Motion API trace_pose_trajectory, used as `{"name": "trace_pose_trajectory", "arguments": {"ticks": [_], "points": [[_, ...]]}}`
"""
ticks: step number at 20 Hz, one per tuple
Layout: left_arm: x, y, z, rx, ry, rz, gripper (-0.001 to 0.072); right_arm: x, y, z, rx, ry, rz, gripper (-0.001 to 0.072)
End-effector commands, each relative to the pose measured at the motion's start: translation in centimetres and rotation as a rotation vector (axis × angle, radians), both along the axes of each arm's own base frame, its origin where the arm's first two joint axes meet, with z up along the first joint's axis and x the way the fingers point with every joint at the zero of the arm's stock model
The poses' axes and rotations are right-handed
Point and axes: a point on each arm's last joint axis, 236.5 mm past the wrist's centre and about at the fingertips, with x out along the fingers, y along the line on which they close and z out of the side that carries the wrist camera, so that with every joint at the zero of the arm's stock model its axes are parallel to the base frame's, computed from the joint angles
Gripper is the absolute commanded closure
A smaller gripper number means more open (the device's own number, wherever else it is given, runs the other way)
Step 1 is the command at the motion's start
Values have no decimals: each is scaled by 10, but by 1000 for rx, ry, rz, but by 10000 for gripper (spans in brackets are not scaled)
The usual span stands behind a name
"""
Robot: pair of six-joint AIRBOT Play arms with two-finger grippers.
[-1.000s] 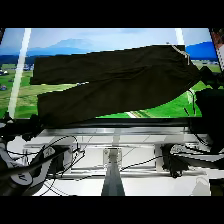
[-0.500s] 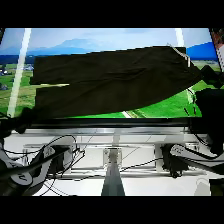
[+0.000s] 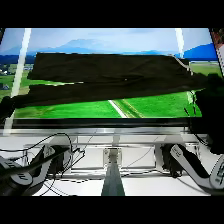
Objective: Fold the clothes and pants, and hang the long-sleeved shirts on hangers.
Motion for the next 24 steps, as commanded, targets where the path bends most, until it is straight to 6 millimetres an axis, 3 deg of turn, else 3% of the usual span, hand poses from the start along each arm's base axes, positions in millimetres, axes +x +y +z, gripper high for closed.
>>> {"name": "trace_pose_trajectory", "arguments": {"ticks": [1,4,7,9,11,14,16,18,21,24], "points": [[-10,7,-4,47,56,-23,685,-66,16,-22,-33,142,-9,662],[2,9,5,43,-14,5,685,-84,25,-12,-76,94,-17,662],[33,25,37,78,-176,69,689,-72,19,19,-107,-69,-111,662],[61,32,56,109,-219,39,690,-57,12,31,-89,-165,-186,662],[99,31,63,71,-234,2,690,-46,4,27,-71,-186,-221,662],[173,13,69,46,-246,-124,690,-19,3,20,19,-245,-267,662],[218,-3,63,17,-254,-177,690,3,2,19,82,-311,-291,662],[256,-13,44,-46,-259,-153,690,26,-12,9,107,-357,-329,662],[294,-28,16,-127,-241,-133,690,57,-25,-17,208,-384,-409,663],[329,-41,7,-116,-269,-160,689,96,-31,-37,281,-377,-436,662]]}}
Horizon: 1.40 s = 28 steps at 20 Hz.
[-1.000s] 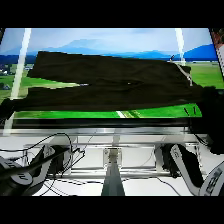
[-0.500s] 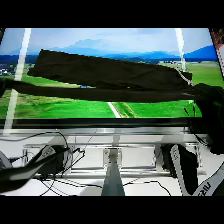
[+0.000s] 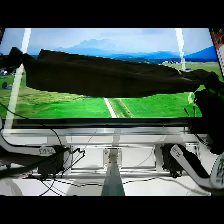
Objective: Fold the clothes and pants, and hang the long-sleeved shirts on hangers.
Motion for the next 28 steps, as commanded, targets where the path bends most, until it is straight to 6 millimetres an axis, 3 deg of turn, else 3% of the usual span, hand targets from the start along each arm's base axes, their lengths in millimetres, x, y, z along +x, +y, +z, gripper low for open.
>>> {"name": "trace_pose_trajectory", "arguments": {"ticks": [1,4,6,7,8,9,14,16,19,21,23,25,28], "points": [[46,-18,-13,-10,-46,-2,689,51,-10,-19,82,-54,-45,663],[80,-18,5,-14,-199,79,688,96,-15,-33,76,-103,-61,662],[92,-18,15,-37,-275,132,676,118,-17,-39,93,-140,-90,656],[94,-19,18,-18,-288,127,513,123,-16,-42,91,-136,-82,515],[94,-21,19,0,-286,109,97,126,-15,-43,88,-133,-74,163],[93,-23,20,-3,-282,101,-1,126,-15,-43,70,-128,-61,4],[73,-26,24,-6,-199,28,-4,115,-1,-54,70,-41,14,19],[45,-16,14,40,-76,-36,-2,108,4,-62,63,10,50,19],[-14,8,-16,-20,158,-53,8,99,10,-72,25,78,125,20],[-52,12,-40,-114,287,-45,8,96,13,-74,9,100,166,21],[-76,5,-66,-181,371,-32,8,95,15,-76,8,109,178,21],[-74,-7,-85,-203,361,-13,8,95,15,-76,6,109,180,21],[-49,-19,-97,-217,258,54,8,95,14,-75,-45,116,230,21]]}}
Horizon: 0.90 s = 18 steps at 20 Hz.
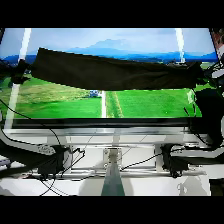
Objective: Fold the clothes and pants, and hang the long-sleeved shirts on hangers.
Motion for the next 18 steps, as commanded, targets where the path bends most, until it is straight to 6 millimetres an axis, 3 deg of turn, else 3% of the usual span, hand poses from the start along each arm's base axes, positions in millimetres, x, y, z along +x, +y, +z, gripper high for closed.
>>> {"name": "trace_pose_trajectory", "arguments": {"ticks": [1,4,7,8,9,10,11,13,15,18], "points": [[12,-11,-23,-38,-45,120,8,-1,1,-1,-39,11,52,20],[29,-9,-37,-31,-89,194,8,-1,1,-1,-38,11,52,21],[54,8,-31,13,-202,279,8,2,6,7,-71,22,128,22],[57,12,-32,27,-215,290,61,4,8,12,-80,25,159,29],[58,11,-34,31,-218,291,305,7,10,20,-85,24,185,109],[59,13,-34,36,-224,295,608,10,11,30,-92,20,211,223],[61,15,-29,45,-238,298,688,14,13,41,-90,15,226,307],[63,17,-8,118,-275,216,687,20,20,63,-81,7,264,458],[62,10,29,220,-321,64,688,27,35,84,-79,-5,316,659],[50,-10,103,259,-401,-38,688,52,83,113,-114,-73,418,662]]}}
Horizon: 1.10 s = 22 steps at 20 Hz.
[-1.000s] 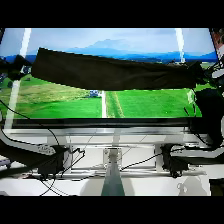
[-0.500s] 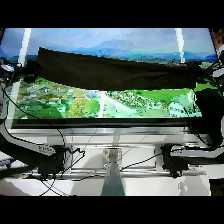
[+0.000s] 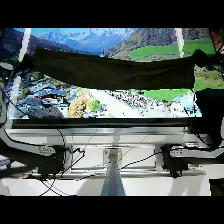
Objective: Fold the clothes and pants, and hang the long-sleeved shirts on hangers.
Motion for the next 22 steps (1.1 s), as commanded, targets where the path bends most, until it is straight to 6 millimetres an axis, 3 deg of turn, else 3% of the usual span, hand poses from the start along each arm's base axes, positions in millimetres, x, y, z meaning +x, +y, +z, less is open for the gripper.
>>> {"name": "trace_pose_trajectory", "arguments": {"ticks": [1,4,6,8,9,13,15,17,22], "points": [[-18,-24,79,116,-65,-156,688,24,58,35,-20,-66,130,662],[-59,-45,148,251,-74,-271,688,42,122,55,-62,-147,242,662],[-92,-49,185,358,-63,-303,687,39,138,51,-57,-125,253,662],[-126,-55,213,434,-47,-326,687,34,142,49,44,-88,187,662],[-139,-59,229,465,-62,-326,687,31,156,52,108,-82,196,662],[-171,-78,305,540,-258,-278,686,22,244,56,220,-79,325,663],[-178,-89,318,517,-308,-284,686,12,311,49,254,-58,418,663],[-180,-103,314,455,-310,-320,686,-7,386,39,278,-35,532,663],[-172,-134,303,282,-323,-401,686,-88,581,19,367,5,800,663]]}}
